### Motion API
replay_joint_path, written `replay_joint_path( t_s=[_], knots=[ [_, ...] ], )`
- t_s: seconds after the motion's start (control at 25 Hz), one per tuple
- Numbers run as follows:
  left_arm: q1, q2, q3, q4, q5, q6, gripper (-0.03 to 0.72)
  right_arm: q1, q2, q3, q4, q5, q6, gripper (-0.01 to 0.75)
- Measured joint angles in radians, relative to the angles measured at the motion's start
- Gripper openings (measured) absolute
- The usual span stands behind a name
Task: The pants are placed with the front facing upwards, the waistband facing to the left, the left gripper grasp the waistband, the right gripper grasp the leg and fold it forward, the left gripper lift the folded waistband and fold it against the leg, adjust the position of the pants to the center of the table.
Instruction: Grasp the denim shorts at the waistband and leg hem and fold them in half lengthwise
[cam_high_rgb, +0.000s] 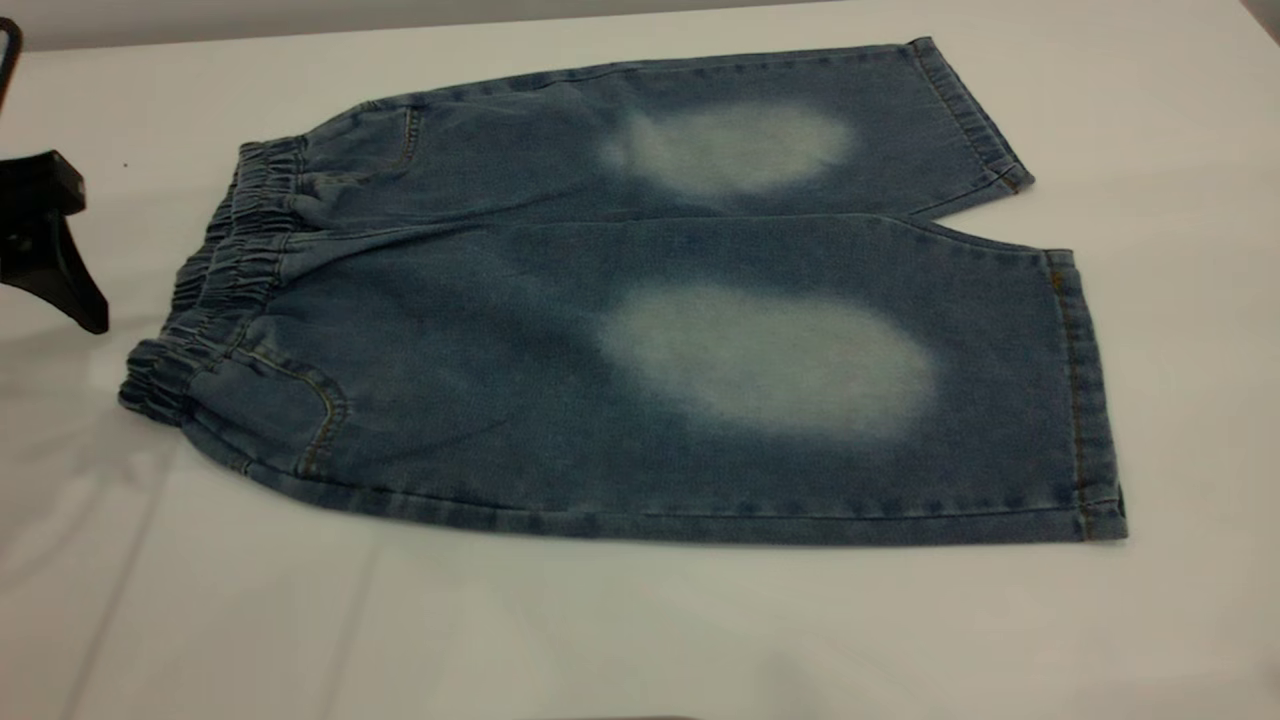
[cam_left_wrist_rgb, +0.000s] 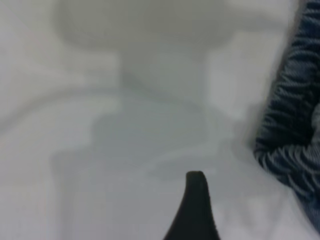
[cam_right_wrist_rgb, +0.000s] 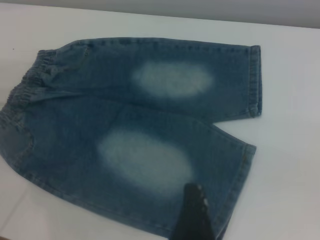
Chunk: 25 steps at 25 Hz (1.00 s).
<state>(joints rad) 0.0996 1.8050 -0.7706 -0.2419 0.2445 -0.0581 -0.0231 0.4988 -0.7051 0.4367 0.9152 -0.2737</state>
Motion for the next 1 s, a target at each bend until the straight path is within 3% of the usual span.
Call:
replay_joint_path(
  t_s=[1.0],
  knots=[
    [-0.060, 0.191, -0.053, -0.001, -0.090, 0.004, 0.550, 0.000, 0.000, 0.000, 0.006, 0.012, 0.000, 0.498]
  ],
)
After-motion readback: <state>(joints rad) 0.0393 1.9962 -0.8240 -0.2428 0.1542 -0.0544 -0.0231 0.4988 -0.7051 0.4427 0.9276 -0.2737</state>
